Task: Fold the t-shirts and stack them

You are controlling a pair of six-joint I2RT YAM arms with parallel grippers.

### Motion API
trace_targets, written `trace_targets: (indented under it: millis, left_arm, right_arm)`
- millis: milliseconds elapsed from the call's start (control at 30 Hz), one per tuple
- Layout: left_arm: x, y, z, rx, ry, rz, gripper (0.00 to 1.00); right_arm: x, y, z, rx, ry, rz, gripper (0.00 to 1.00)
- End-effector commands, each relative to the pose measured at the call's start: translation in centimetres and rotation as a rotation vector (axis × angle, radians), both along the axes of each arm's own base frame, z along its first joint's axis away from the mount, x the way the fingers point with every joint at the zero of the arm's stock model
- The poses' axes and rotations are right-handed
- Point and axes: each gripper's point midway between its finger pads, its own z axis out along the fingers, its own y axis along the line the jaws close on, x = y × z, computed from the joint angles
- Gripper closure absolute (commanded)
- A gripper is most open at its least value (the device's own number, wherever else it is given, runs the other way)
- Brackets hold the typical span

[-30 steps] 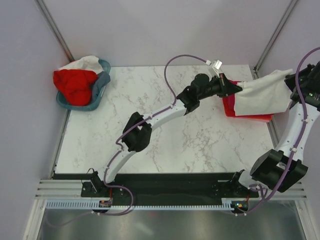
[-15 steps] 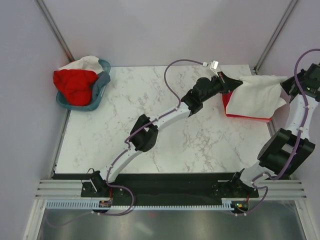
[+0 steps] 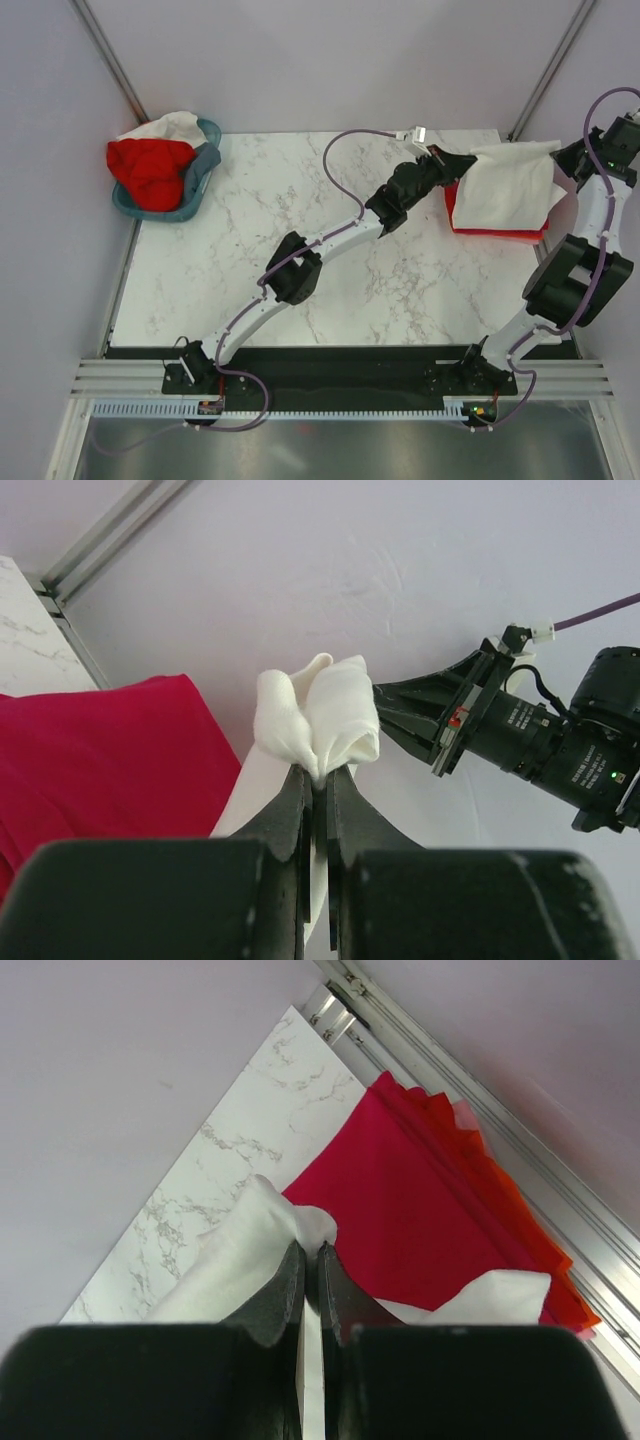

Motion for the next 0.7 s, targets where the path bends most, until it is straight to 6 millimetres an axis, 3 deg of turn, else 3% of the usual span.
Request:
trace_targets:
  millis: [0,100,167,200,233,267,300,333,367,400,433,500,600,633,667]
  left_arm:
    - [0.8,1.7,5.2,-0.142,-0.064,0.087,0.98]
    - [1.5,2.2,5.1,-0.156,-0.056,0.132,0.97]
    - [2.4,2.8,4.7,-0.165,-0.041,0.186,0.90]
    - [3.0,3.1,4.3,-0.165,-0.033,0.210,0.66]
    - [3.6,3.6,4.2,-0.174,-0.023,0.236,0.49]
    - [4.6,4.4,4.0,-0.188,-0.010,0.288,0.30]
    - [5.7,5.1,3.2,-0.182,-0.002,0.314,0.04]
    - [6.4,5.6,3.0,-0.179,-0.001,0.322,0.00]
    - [6.9,5.8,2.3,-0.163,0.005,0.307,0.00]
    - [8.4,7.2,2.3,-0.161,0.007,0.320,0.00]
    - [9.1,7.7,1.1,-0.145,0.031,0.310,0.00]
    - [10.3,9.2,0.9,-0.120,0.024,0.275,0.00]
    - [10.2,11.5,1.8,-0.050,0.000,0.271,0.00]
    - [9.7,12.3,2.2,-0.006,-0.016,0.279,0.00]
    - [9.3,12.9,2.8,0.015,-0.032,0.272,0.00]
  right_arm:
    - [2.2,-2.2,3.4,-0.056,-0.114,-0.035,1.00]
    - [3.2,-2.5,2.8,-0.053,-0.121,-0.035,1.00]
    - [4.3,-3.2,2.3,-0.048,-0.124,-0.040,1.00]
    - [4.9,-3.2,1.9,-0.042,-0.125,-0.031,1.00]
    - [5.9,-3.2,0.3,-0.021,-0.105,-0.008,0.97]
    - [6.8,-3.5,0.8,-0.030,-0.125,-0.003,0.89]
    - [7.7,-3.1,0.3,-0.022,-0.129,0.007,0.58]
    - [9.0,-2.9,-1.6,-0.007,-0.118,0.025,0.44]
    - [10.2,-2.5,-1.1,-0.011,-0.148,0.053,0.29]
    - [11.0,-2.2,-1.6,-0.007,-0.138,0.070,0.24]
    - [12.3,-1.5,-2.1,-0.006,-0.131,0.097,0.22]
    - [12.6,-0.6,-2.7,-0.004,-0.100,0.121,0.22]
    - [11.5,0.2,-2.5,-0.039,-0.077,0.102,0.22]
    - [11.0,0.7,-1.1,-0.060,-0.095,0.107,0.22]
    - [10.4,1.0,-1.8,-0.058,-0.080,0.108,0.23]
